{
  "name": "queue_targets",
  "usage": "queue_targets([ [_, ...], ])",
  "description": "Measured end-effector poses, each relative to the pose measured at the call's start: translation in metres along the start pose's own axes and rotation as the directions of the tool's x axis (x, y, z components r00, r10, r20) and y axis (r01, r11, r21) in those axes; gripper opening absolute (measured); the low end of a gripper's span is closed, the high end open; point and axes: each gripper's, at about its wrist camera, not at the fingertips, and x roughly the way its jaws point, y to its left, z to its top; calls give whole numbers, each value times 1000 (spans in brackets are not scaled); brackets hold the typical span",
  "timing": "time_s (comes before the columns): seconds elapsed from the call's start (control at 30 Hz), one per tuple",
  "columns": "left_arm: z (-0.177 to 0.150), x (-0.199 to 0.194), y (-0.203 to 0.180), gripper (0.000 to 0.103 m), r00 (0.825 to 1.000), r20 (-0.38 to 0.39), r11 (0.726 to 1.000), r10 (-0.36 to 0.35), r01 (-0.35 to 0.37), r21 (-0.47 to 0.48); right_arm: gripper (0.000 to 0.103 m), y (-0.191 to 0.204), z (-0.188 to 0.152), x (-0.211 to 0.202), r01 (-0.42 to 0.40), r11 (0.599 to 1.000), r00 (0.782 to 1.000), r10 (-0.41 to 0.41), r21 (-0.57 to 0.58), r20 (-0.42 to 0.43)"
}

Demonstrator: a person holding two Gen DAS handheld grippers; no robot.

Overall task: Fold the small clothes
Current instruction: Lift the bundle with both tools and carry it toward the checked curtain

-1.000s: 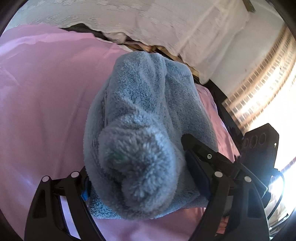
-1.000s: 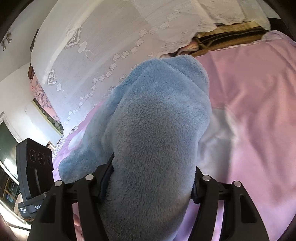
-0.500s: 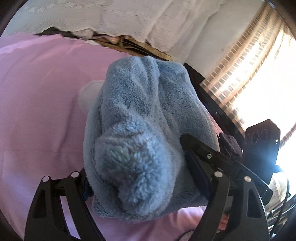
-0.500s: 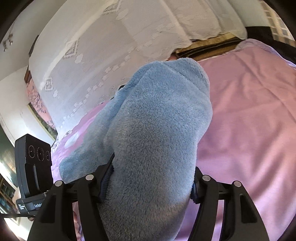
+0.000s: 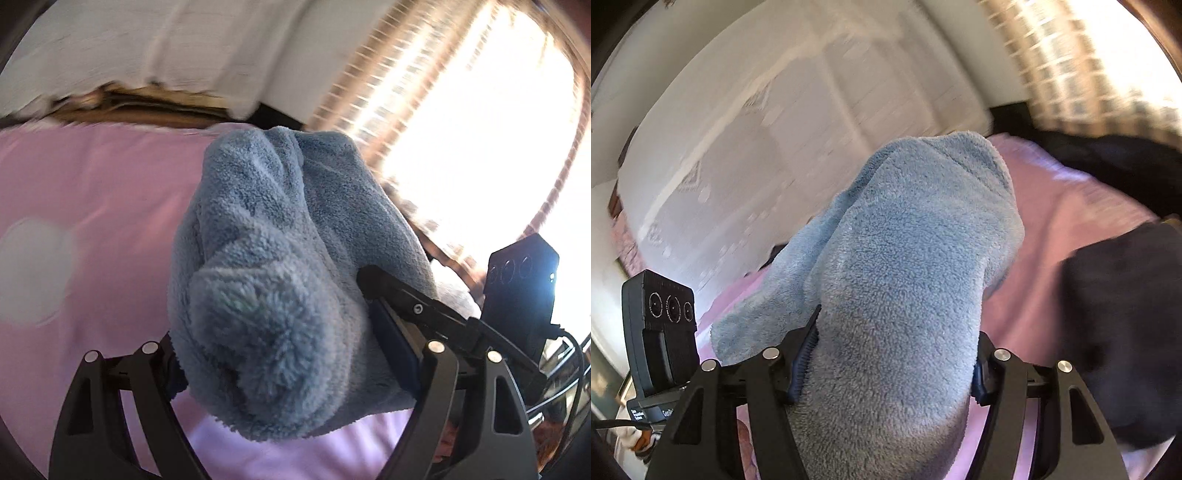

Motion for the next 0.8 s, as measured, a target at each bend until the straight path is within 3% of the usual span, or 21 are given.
queue_targets([
  [0.1,10,29,-42,82,999,-26,997,-42,44,57,65,-31,15,-29,55,998,997,-55,20,46],
  [0.3,16,72,-90,82,991,-78,989,-107,114,93,65,-90,31,-73,125,989,987,-132,75,97],
  [0.6,1,125,-114,82,979,-176,986,-101,122,110,65,-148,21,-75,141,972,985,-157,187,69],
  [0.8,0,130,-128,82,976,-179,979,-122,148,142,65,-165,19,-84,116,969,988,-136,219,78],
])
